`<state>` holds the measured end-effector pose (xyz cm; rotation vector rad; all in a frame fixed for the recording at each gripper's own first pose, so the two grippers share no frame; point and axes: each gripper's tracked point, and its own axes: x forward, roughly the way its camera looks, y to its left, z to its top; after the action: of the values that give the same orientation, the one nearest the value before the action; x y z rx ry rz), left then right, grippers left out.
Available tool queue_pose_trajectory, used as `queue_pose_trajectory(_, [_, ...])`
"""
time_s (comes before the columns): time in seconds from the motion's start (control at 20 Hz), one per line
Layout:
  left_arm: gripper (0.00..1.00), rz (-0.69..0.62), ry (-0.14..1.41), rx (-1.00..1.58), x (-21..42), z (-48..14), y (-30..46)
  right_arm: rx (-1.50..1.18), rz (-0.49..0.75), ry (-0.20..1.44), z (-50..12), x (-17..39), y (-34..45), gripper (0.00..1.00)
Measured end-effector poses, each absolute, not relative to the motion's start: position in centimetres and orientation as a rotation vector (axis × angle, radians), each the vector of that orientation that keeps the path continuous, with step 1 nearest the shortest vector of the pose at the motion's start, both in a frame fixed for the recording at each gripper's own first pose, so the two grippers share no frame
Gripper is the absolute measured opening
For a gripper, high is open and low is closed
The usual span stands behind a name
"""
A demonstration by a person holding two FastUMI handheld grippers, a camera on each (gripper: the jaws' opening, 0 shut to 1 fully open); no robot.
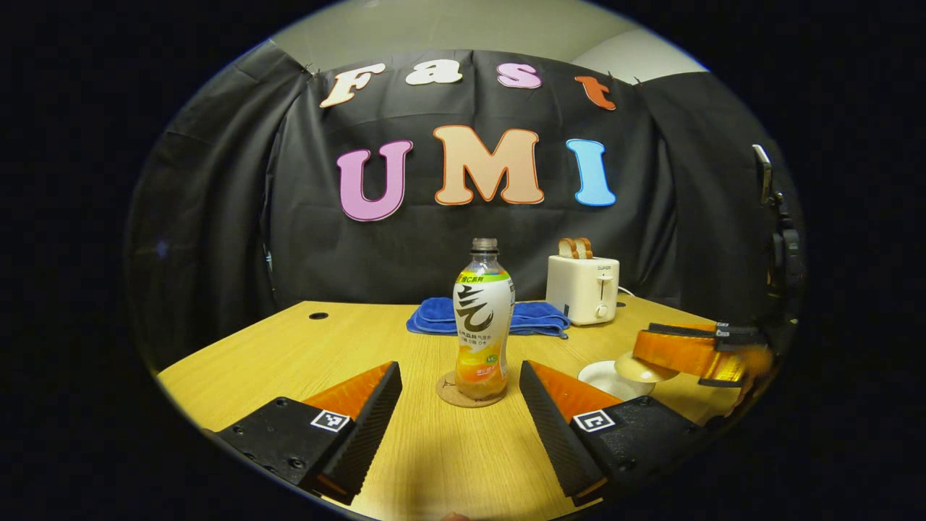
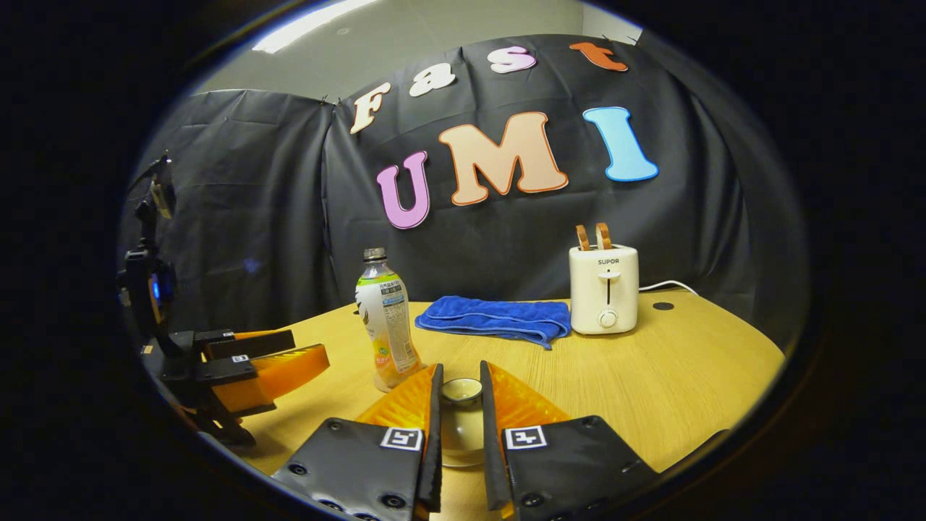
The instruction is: Open the teacup lid with one hand, grasp the water bottle and pour water into the teacup with the other hand; after pouring, place the water bottle on the coaster and then close the teacup lid.
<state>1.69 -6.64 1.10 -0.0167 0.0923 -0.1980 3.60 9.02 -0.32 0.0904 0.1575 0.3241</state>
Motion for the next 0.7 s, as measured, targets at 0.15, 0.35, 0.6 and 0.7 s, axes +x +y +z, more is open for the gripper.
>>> queue_pose_trajectory(0.15, [0.95,-0.191,0.072,-0.01,1.1,1.8,-6.4,0.086,0.331,0.16,-0.7,4.0,9.6,0.27])
queue_pose_trajectory(0.35, [0.94,-0.204,0.064,-0.012,0.5,2.1,-6.7,0.072,0.326,0.174,-1.4,4.6,10.0,0.28])
queue_pose_trajectory(0.6, [0.95,-0.211,0.064,-0.027,0.1,2.0,-6.8,0.053,0.32,0.232,-3.4,5.1,10.3,0.27])
queue_pose_trajectory(0.7, [0.95,-0.21,0.061,-0.026,0.0,2.0,-6.7,0.057,0.317,0.217,-3.0,5.2,10.4,0.26])
